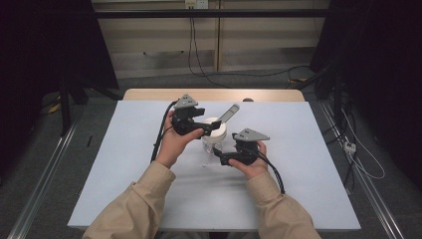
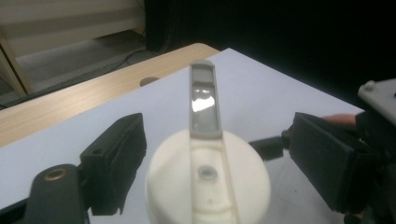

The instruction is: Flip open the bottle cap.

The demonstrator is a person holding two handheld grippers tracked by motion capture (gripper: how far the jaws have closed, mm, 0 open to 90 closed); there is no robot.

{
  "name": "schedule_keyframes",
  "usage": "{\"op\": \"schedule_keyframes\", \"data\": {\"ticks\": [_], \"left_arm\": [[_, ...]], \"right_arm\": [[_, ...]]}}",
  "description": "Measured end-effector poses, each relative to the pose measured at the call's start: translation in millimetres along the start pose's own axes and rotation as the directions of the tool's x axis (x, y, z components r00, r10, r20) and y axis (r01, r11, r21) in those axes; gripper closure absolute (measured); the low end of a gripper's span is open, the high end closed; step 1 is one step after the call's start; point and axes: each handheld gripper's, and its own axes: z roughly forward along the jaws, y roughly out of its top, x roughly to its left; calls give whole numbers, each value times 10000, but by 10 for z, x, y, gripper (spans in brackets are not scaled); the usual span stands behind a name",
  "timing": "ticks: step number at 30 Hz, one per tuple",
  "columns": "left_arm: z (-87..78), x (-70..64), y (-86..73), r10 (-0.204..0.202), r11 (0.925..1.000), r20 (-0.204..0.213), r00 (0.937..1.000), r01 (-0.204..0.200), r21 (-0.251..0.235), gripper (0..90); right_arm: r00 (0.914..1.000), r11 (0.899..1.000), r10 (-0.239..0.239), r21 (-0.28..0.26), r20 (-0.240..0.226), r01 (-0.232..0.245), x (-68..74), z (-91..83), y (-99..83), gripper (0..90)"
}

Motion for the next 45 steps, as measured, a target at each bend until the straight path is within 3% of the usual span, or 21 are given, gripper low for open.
{"op": "schedule_keyframes", "data": {"ticks": [7,11,24,45], "left_arm": [[-115,-15,-140,164,9998,22,9999,-164,89,134],[-194,1,-243,-7,10000,140,9999,5,98,118],[-480,188,-625,-263,9986,-267,9993,275,447,93],[-938,382,-1056,-820,9957,-838,9931,853,369,90]], "right_arm": [[10000,10000,-31,-30,-82,31,-40,-187,-36,76],[9998,9999,-151,-13,-120,151,-53,-281,-60,83],[9999,9999,-151,-22,8,151,-141,-553,-177,82],[9999,9998,72,160,144,-74,-251,-835,-343,87]]}}
